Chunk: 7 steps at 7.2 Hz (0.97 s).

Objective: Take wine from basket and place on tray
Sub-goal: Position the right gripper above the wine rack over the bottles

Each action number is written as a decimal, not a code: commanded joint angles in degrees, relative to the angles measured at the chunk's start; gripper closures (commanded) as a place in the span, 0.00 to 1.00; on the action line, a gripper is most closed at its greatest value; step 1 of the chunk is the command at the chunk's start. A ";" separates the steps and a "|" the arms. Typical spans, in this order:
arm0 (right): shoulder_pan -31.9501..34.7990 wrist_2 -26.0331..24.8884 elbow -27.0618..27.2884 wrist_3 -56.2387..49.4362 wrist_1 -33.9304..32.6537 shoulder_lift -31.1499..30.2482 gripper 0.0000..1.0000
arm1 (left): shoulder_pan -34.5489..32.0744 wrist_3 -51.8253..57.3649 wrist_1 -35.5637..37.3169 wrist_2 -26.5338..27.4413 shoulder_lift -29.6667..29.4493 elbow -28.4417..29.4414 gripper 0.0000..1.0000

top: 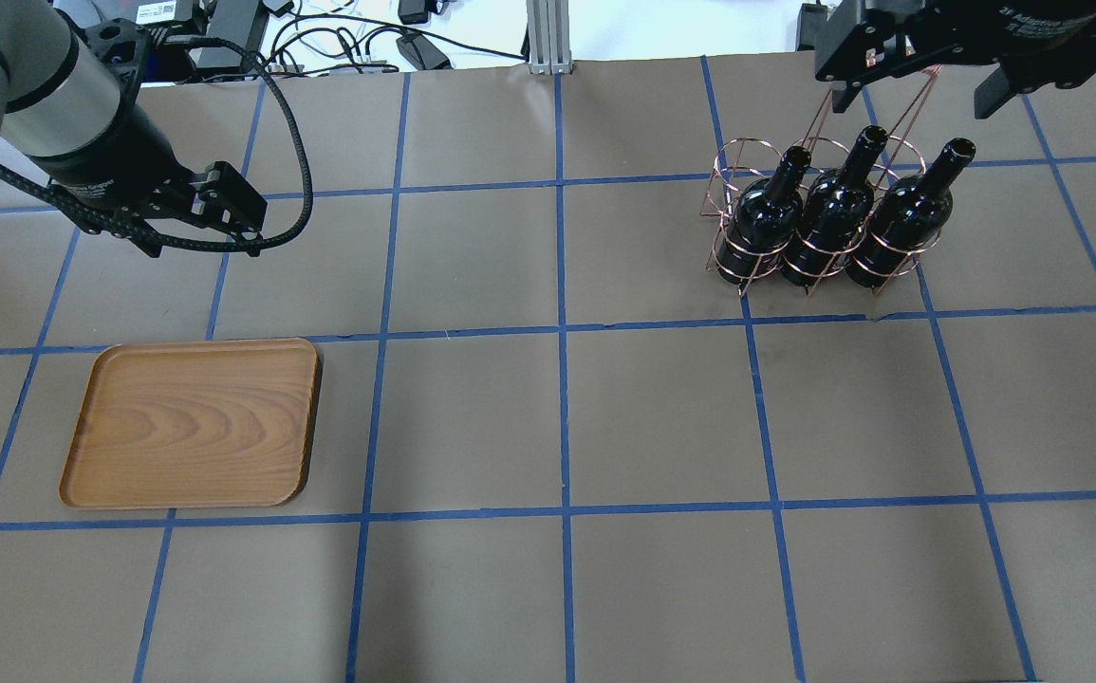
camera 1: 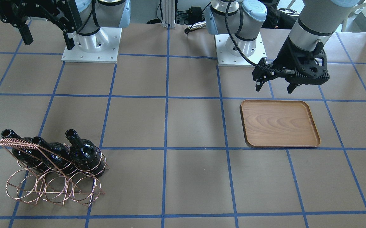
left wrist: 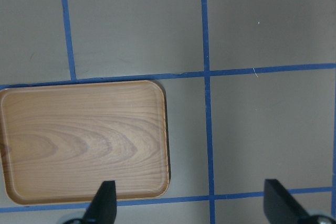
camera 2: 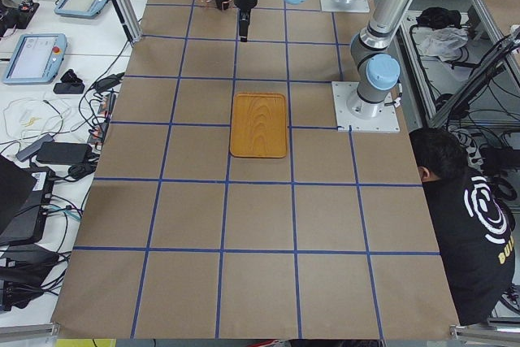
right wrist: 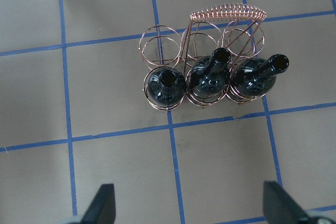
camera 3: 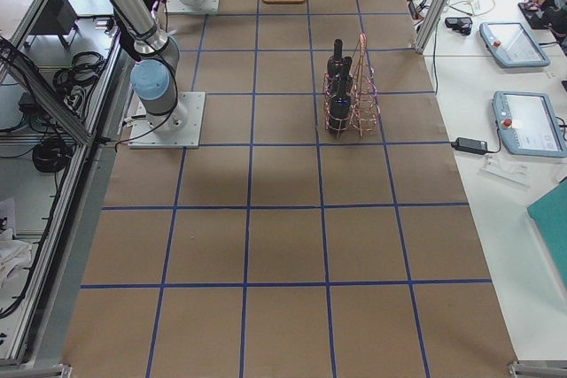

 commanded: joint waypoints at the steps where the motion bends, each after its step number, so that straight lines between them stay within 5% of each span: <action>1: -0.07 -0.34 -1.48 0.07 1.28 1.55 0.00 | 0.01 -0.05 0.14 0.16 0.85 0.74 0.00; 3: 0.28 0.44 -2.19 -0.20 2.88 4.01 0.00 | 0.01 -0.05 0.06 4.11 -0.02 0.65 0.00; 7: 0.11 3.34 -2.72 -1.43 13.41 5.08 0.00 | -0.95 -1.11 -0.47 3.77 1.37 -1.19 0.00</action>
